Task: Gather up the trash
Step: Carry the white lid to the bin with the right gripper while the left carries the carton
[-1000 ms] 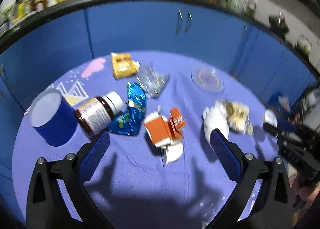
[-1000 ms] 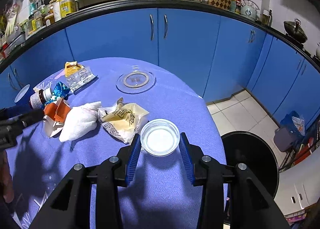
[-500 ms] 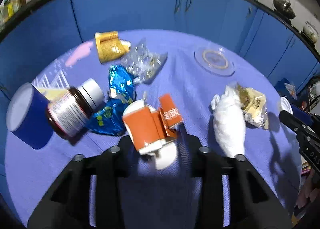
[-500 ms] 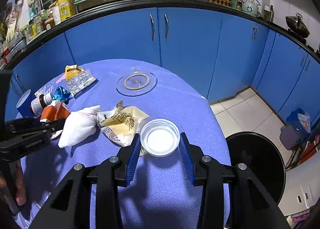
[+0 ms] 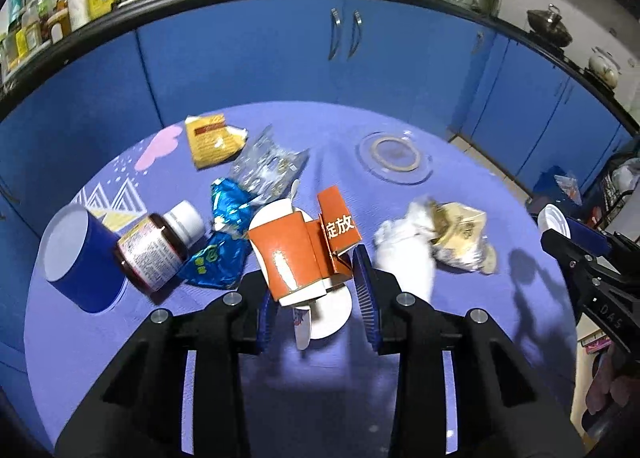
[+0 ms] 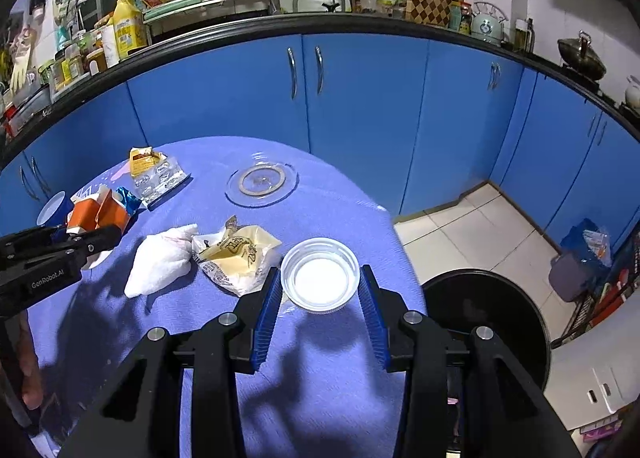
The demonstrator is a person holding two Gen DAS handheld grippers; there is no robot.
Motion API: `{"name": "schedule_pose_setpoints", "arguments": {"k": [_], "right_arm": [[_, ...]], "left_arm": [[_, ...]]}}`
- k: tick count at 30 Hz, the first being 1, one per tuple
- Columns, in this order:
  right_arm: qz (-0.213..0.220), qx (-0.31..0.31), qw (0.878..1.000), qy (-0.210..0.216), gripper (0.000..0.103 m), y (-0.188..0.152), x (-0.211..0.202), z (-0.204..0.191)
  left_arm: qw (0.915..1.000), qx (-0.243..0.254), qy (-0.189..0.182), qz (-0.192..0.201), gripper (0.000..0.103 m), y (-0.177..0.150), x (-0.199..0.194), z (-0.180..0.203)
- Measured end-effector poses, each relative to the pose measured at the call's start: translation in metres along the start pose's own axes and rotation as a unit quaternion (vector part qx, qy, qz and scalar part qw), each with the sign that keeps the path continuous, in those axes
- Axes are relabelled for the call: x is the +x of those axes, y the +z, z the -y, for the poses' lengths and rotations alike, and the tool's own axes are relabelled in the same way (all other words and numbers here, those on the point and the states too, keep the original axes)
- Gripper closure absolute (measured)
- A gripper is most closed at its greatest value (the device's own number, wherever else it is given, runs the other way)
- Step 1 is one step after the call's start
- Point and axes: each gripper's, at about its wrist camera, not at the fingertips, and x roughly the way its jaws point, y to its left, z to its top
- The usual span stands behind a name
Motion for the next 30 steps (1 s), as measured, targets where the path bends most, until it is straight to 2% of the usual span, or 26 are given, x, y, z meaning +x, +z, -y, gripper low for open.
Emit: {"name": "schedule_pose_setpoints", "arguments": {"k": [10, 20, 30], "right_arm": [[0.021, -0.002, 0.999, -0.03, 0.065, -0.003, -0.025, 0.021], [0.036, 0.016, 0.998, -0.045, 0.065, -0.005, -0.038, 0.052], [0.037, 0.028, 0.998, -0.051, 0.064, -0.01, -0.035, 0.083]], "left_arm": [[0.9981, 0.052, -0.029, 0.016, 0.067, 0.01, -0.01, 0.051], [0.9922, 0.108, -0.059, 0.02, 0.067, 0.016, -0.007, 0.113], [0.9886, 0.135, -0.066, 0.017, 0.067, 0.024, 0.004, 0.154]]}}
